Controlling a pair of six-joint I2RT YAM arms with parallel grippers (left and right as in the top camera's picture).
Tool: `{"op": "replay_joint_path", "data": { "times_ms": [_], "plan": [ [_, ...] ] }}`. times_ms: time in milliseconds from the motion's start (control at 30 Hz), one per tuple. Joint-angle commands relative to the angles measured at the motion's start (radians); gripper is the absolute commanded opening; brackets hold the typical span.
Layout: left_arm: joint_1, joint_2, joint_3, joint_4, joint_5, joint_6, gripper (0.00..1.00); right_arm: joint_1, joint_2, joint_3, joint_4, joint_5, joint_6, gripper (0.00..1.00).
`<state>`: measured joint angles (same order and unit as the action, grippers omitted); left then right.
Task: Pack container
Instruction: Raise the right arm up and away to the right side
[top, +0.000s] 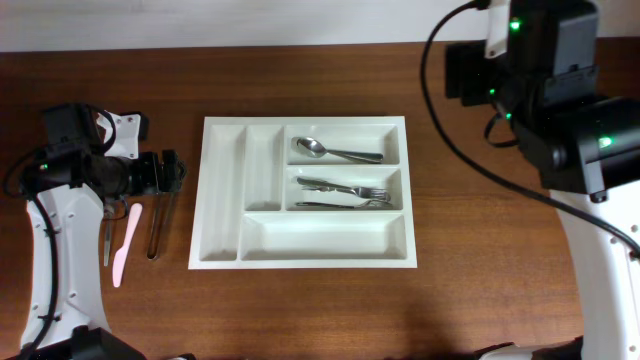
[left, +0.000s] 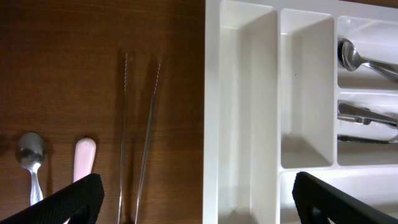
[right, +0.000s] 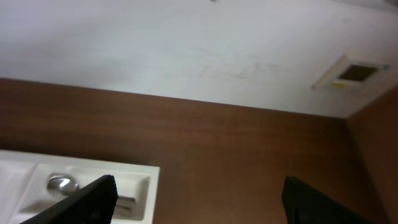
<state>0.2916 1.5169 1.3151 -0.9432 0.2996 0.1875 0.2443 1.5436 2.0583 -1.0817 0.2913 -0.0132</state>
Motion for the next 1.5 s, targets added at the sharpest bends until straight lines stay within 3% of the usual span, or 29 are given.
{"op": "replay_joint_path", "data": {
  "times_ms": [0,467,867,1467],
  "plan": [
    [0.005,-0.002,0.018,-0.001,0.011,0.016,0.99,-0.034,0.001,0.008,-0.001,0.013,0.030,0.85],
    [0.005,-0.002,0.018,-0.001,0.011,0.016,0.99,-0.050,0.001,0.008,0.022,0.013,0.029,0.87],
    [0.005,-0.002,0.018,-0.001,0.011,0.016,0.99,-0.050,0.001,0.008,0.019,0.013,0.029,0.99],
    [0.005,-0.002,0.018,-0.001,0.011,0.016,0.99,-0.050,0.001,0.008,-0.036,0.013,0.029,0.98]
  ]
}}
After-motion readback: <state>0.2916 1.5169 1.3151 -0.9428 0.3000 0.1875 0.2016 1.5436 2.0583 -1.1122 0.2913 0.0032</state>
